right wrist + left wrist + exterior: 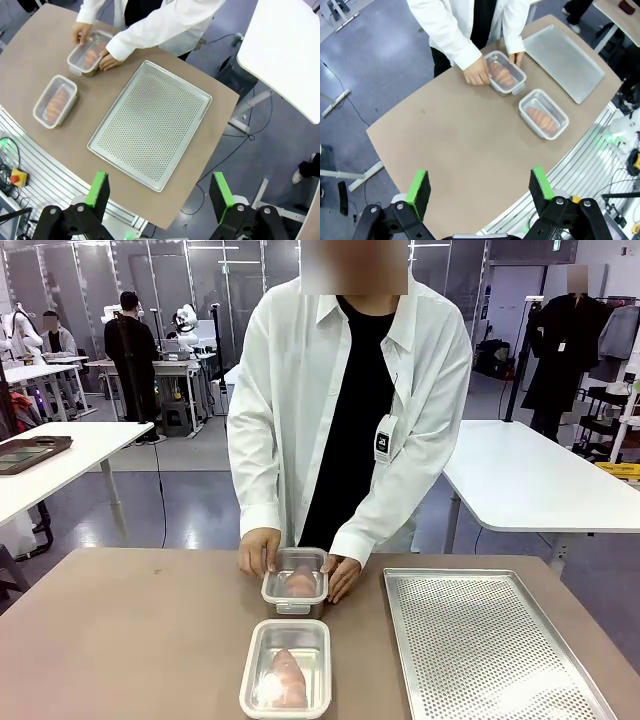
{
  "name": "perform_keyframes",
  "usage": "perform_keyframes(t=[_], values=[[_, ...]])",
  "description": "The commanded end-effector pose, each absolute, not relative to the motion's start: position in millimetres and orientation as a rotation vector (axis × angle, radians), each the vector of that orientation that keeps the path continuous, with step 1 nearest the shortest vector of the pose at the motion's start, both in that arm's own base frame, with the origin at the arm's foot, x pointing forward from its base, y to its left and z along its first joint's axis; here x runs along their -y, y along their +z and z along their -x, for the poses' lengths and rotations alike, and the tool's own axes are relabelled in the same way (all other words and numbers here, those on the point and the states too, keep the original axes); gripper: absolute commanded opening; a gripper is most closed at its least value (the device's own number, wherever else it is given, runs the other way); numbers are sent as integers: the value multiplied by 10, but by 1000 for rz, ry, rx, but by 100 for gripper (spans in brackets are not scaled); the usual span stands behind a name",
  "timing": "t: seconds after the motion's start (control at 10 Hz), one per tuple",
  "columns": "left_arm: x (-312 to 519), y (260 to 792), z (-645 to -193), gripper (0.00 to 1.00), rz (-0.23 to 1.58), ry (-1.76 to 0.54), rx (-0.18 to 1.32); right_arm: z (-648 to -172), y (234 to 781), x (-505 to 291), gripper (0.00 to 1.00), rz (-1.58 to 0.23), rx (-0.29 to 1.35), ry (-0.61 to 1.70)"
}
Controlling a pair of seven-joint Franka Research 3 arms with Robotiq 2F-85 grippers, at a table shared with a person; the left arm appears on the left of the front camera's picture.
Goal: Place the bread into the airtight container.
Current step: Pick up a Butter Roll and place it into an empty Airtight Container.
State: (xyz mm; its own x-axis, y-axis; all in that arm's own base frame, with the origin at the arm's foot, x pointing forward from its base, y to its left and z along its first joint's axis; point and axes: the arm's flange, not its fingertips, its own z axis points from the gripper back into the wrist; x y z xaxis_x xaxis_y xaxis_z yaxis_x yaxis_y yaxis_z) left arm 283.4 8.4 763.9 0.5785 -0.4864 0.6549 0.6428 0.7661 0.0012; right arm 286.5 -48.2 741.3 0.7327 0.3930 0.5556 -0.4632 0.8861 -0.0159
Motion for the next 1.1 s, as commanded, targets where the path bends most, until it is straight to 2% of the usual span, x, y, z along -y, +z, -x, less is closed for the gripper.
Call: perform_keyframes(t=[0.0, 1.0], values=[[-89, 7642, -2832, 100, 240, -686, 684, -2861, 7420, 471, 100, -130, 580, 480], [-89, 7642, -2832, 100, 240, -686, 684, -2861, 7420, 471, 100, -130, 580, 480]])
